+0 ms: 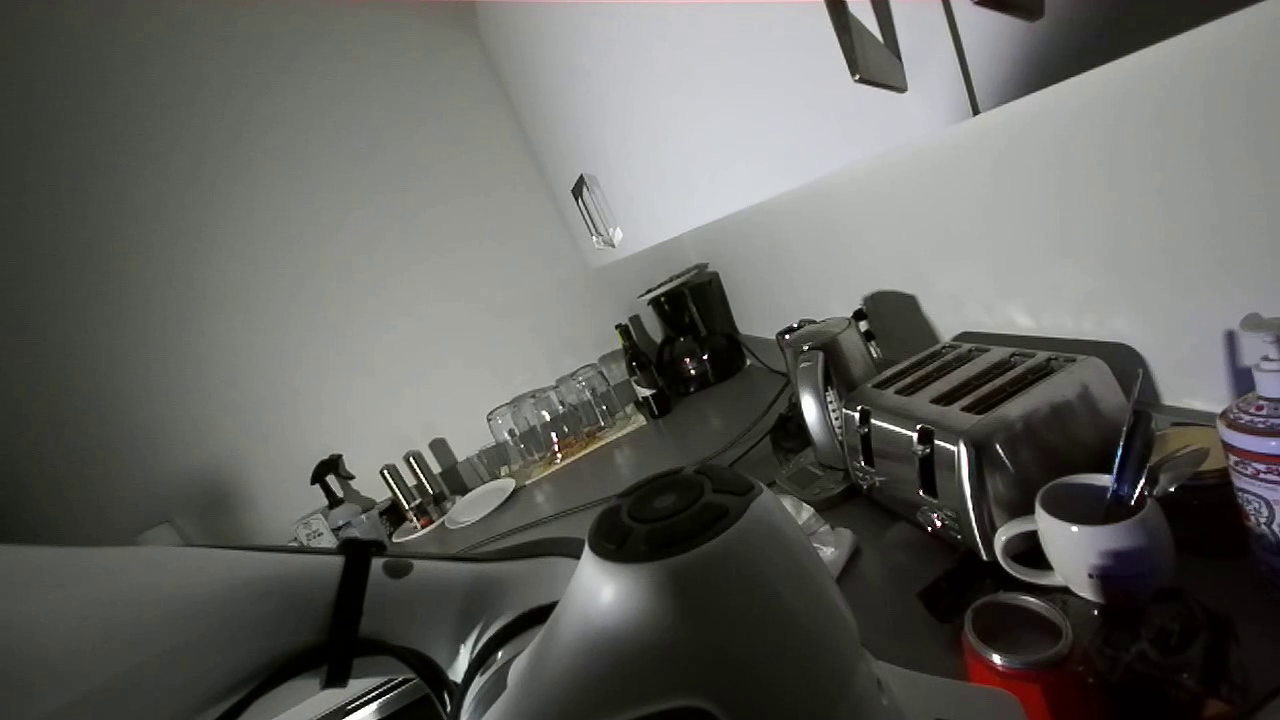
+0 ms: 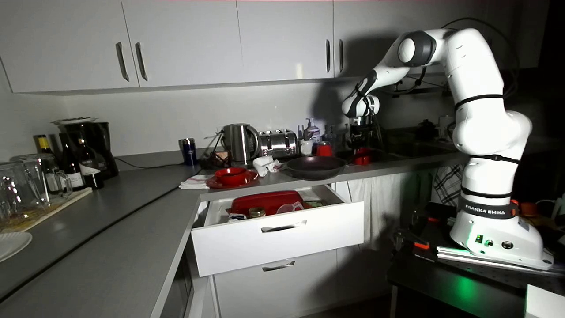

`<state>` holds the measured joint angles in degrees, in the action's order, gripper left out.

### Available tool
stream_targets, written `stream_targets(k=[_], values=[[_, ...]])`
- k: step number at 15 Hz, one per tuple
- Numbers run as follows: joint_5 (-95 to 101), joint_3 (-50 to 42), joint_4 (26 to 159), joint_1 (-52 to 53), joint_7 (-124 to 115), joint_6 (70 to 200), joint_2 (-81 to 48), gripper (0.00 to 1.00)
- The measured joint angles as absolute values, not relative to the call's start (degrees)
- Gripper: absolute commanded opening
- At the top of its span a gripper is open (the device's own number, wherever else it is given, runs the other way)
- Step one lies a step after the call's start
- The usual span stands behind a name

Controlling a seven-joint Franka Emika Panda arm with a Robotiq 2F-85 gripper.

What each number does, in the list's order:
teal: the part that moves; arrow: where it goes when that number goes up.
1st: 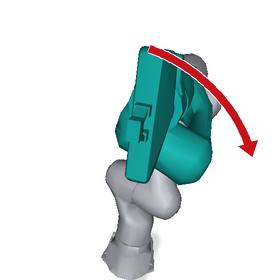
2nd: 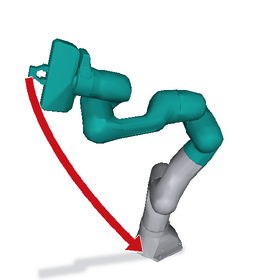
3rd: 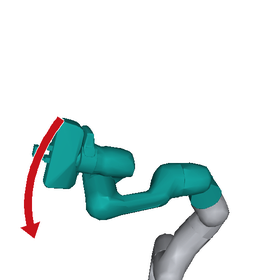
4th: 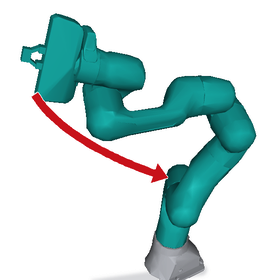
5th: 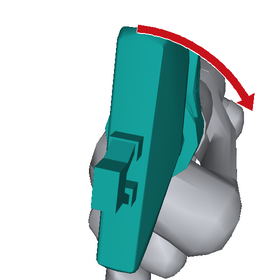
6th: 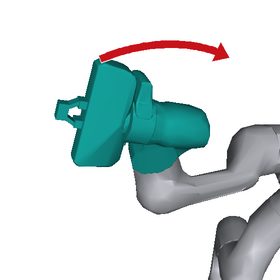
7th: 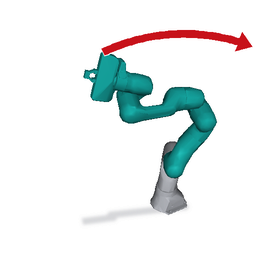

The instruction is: Put the orange cup in the drawer

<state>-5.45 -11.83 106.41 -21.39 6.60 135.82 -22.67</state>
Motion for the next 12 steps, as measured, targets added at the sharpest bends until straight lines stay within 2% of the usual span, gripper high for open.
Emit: stream_targets(k=[2, 12], values=[[-5.5, -11.9, 106.3, -21.4, 6.6, 135.9, -22.6, 0.08], [-5.7, -11.9, 105.9, -21.5, 6.6, 135.9, -22.5, 0.08]])
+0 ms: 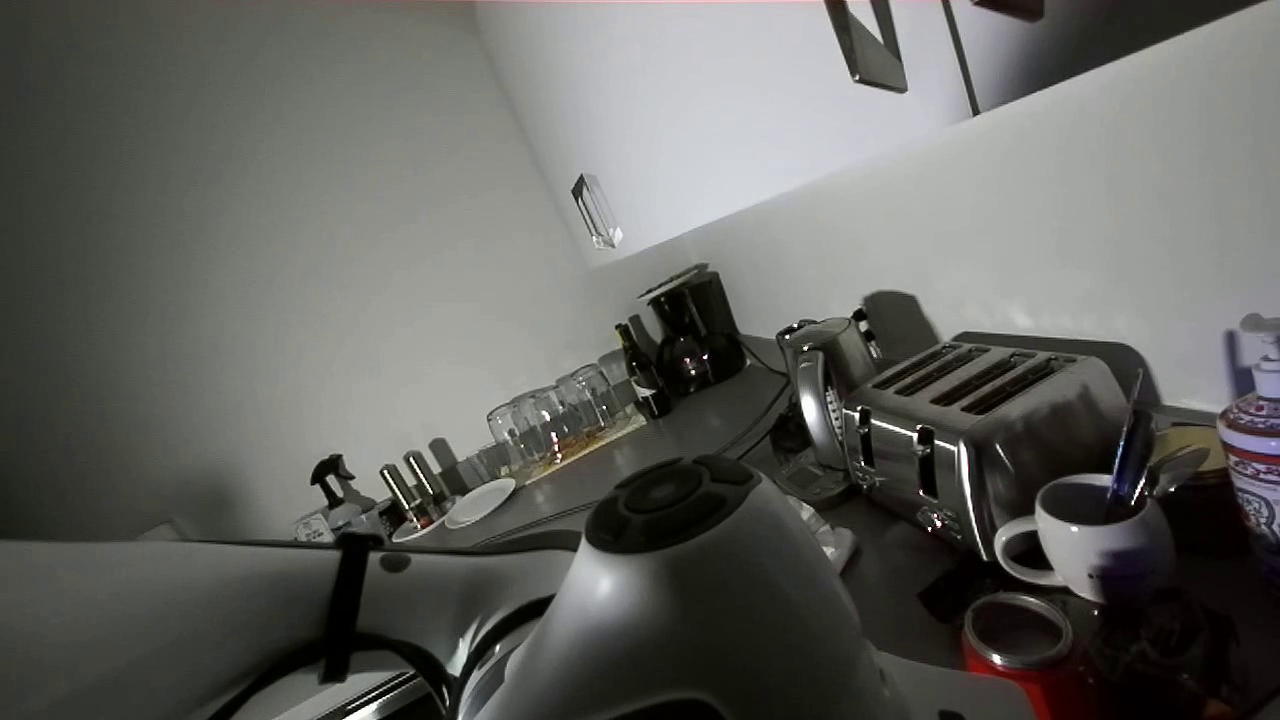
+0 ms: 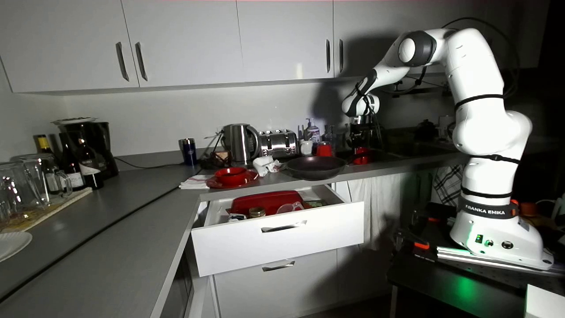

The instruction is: Put the orange cup in the drawer

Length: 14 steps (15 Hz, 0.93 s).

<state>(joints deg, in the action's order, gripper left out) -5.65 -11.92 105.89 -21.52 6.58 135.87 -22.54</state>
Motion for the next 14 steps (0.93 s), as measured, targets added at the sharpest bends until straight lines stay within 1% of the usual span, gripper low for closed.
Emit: stream_targets(k=[14], values=[[-5.7, -15.5, 106.0, -24.4, 6.3, 135.8, -22.5, 0.08]])
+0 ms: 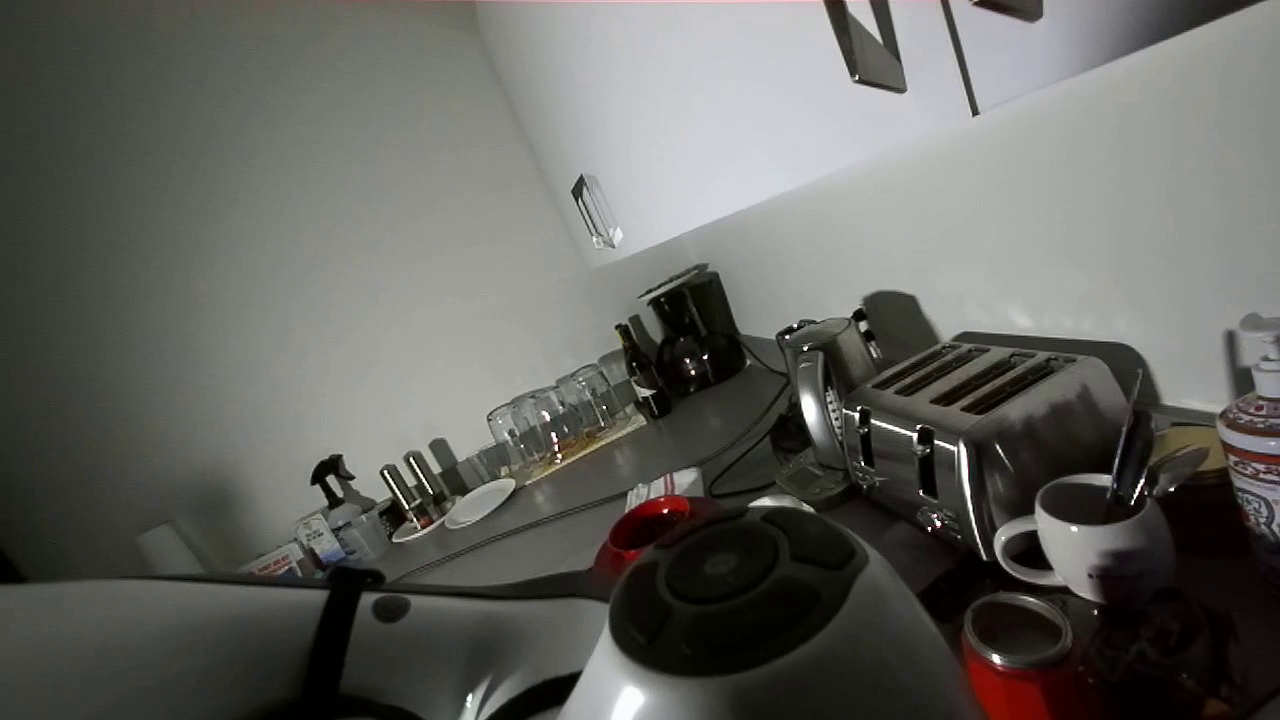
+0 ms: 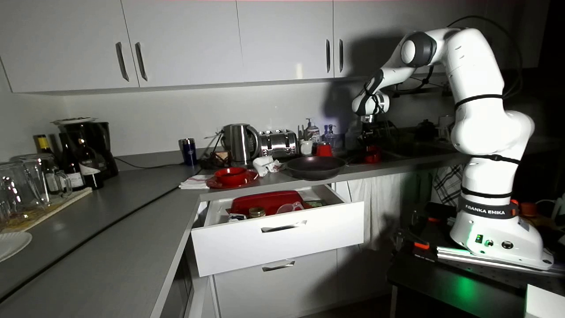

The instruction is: Put the orange cup in the drawer

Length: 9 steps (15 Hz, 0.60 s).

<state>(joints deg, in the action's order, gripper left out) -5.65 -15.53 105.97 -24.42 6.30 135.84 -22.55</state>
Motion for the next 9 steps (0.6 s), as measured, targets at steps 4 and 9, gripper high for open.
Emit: stream_targets(k=[4, 9], values=[[-5.6, -16.7, 106.1, -24.5, 5.8, 136.0, -21.7, 0.08], [-5.4, -18.2, 108.0, -24.5, 5.7, 136.9, -17.9, 0.08]])
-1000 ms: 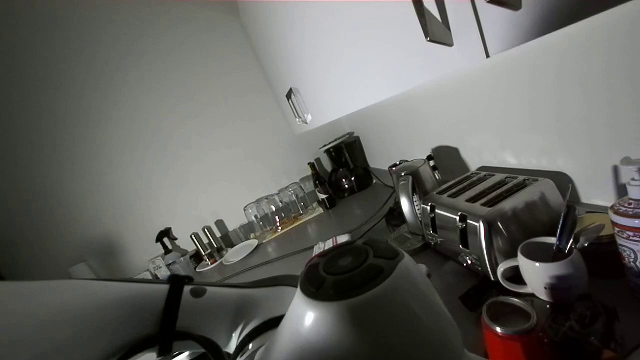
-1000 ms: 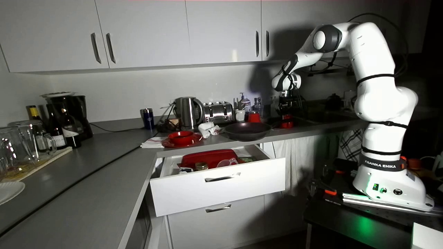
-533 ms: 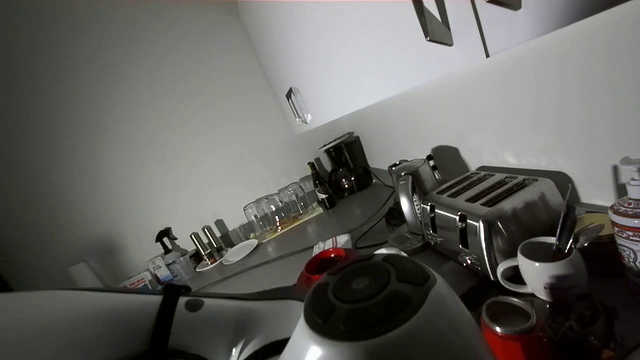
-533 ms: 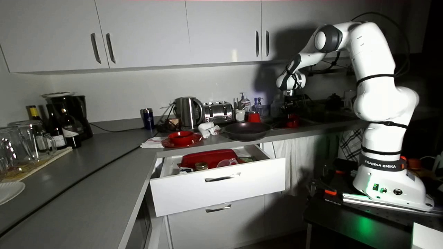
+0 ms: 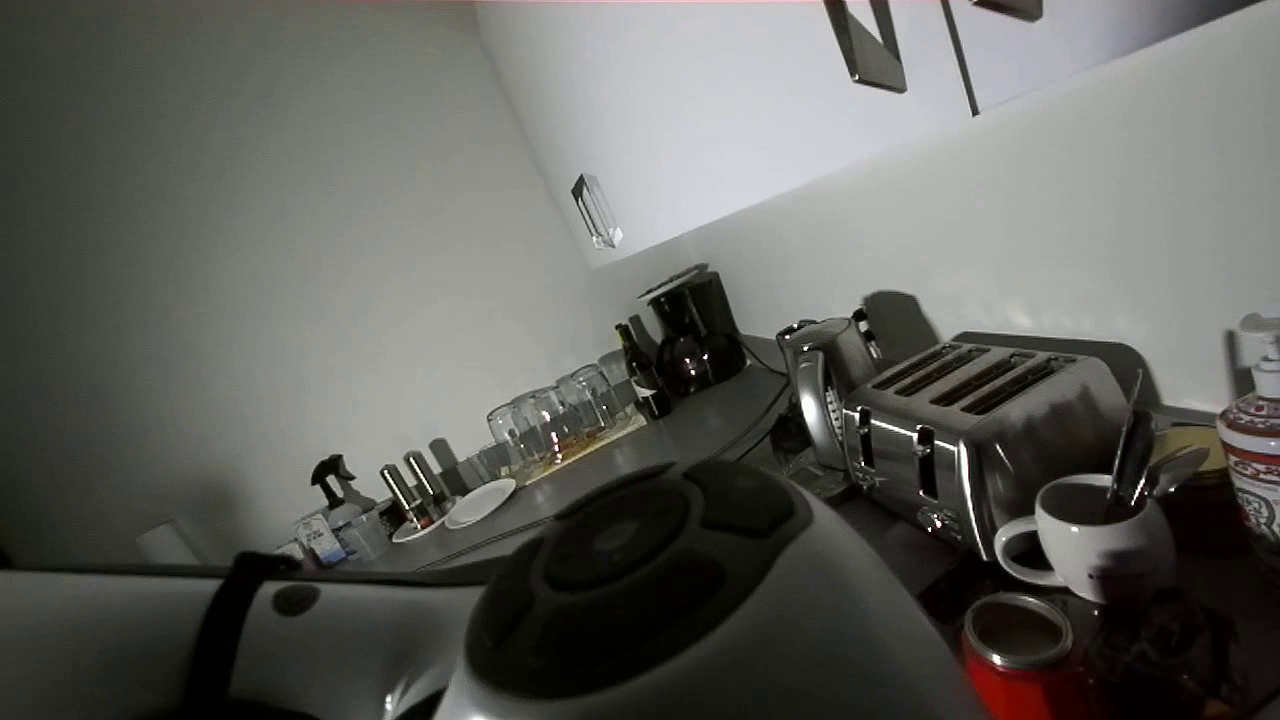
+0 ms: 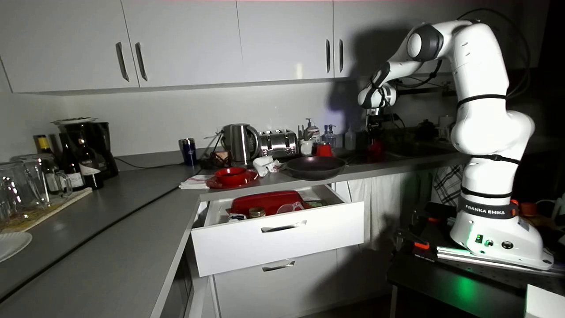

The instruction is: Put the orange cup in the drawer

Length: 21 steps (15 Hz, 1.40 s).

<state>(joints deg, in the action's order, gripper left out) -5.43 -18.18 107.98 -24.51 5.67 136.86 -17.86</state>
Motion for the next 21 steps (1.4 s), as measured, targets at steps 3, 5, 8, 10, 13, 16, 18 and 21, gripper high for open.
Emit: stream_targets(k=[3, 5, 8, 10, 13, 16, 18, 21], values=[[-5.0, -18.9, 110.4, -24.5, 5.6, 138.0, -14.2, 0.08], [-4.8, -19.0, 112.3, -24.4, 5.6, 138.9, -11.5, 0.08], [-4.2, -19.0, 115.0, -23.9, 5.6, 140.6, -7.9, 0.08], [-3.5, -19.0, 116.7, -23.4, 5.6, 141.9, -5.7, 0.08], [-1.9, -19.0, 119.4, -22.4, 5.7, 144.3, -2.3, 0.08], [0.0, -18.6, 122.1, -20.9, 5.7, 146.9, 1.3, 0.08], [1.1, -18.0, 123.9, -20.0, 5.8, 148.5, 3.5, 0.08], [1.7, -16.7, 126.5, -18.2, 6.6, 150.7, 6.8, 0.08]])
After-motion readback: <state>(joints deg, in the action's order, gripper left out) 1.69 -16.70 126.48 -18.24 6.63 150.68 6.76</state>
